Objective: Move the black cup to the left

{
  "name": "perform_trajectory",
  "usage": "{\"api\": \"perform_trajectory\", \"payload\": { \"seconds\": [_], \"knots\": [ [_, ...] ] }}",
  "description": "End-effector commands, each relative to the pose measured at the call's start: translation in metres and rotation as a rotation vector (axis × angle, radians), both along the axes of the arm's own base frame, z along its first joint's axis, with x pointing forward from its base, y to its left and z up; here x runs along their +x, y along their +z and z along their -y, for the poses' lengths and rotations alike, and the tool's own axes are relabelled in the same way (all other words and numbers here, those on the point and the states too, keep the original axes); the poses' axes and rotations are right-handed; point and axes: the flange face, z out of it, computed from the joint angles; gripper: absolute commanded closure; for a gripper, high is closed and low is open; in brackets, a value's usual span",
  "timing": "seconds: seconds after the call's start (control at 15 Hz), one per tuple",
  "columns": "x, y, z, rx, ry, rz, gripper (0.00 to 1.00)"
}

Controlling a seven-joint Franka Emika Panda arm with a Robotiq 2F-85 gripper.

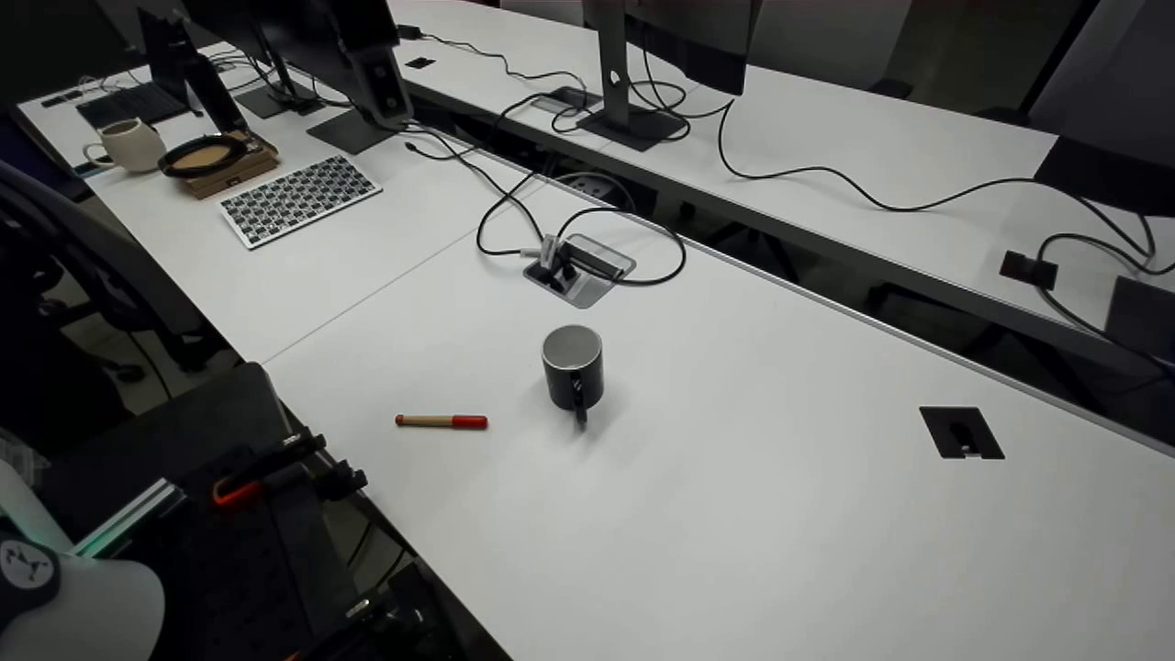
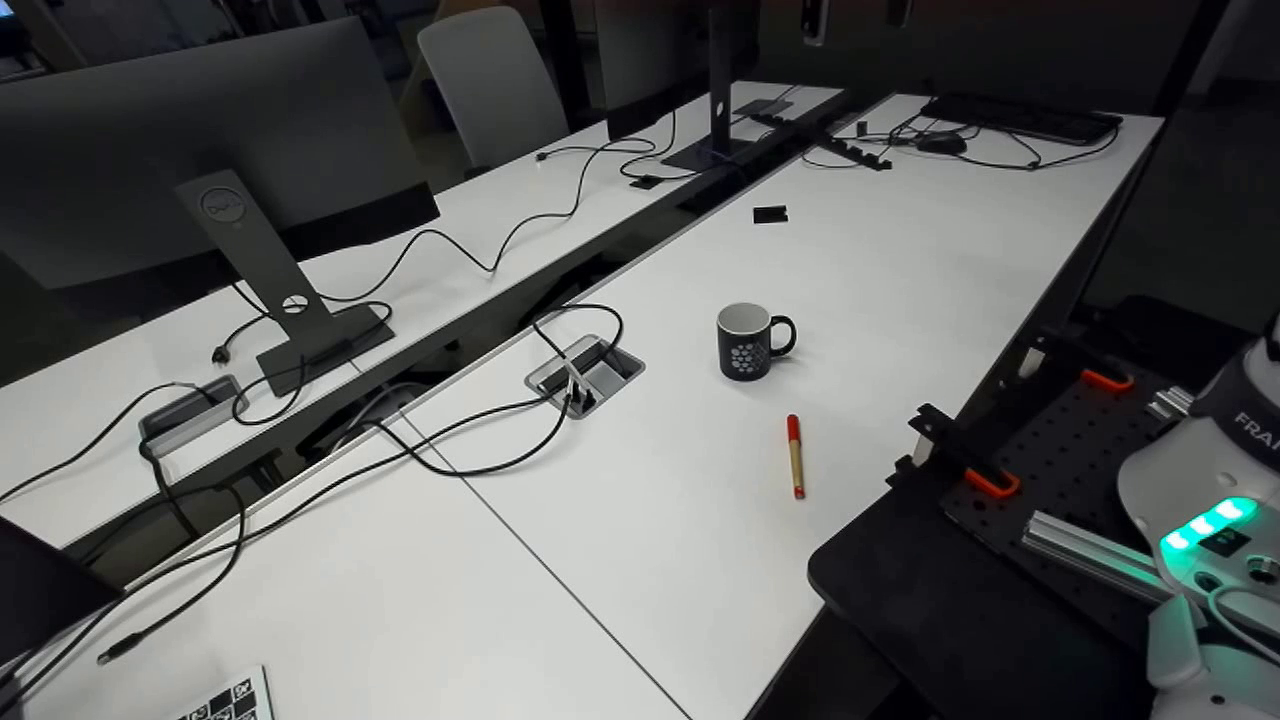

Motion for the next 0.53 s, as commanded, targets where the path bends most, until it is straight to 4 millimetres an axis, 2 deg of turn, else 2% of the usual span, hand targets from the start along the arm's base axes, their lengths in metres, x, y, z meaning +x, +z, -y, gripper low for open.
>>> {"api": "perform_trajectory", "payload": {
  "seconds": [0.0,0.47],
  "knots": [
    [0.011,-0.019,-0.009,-0.008,-0.068,0.011,0.0],
    [0.031,-0.064,-0.025,-0.059,-0.17,-0.006,0.0]
  ]
}}
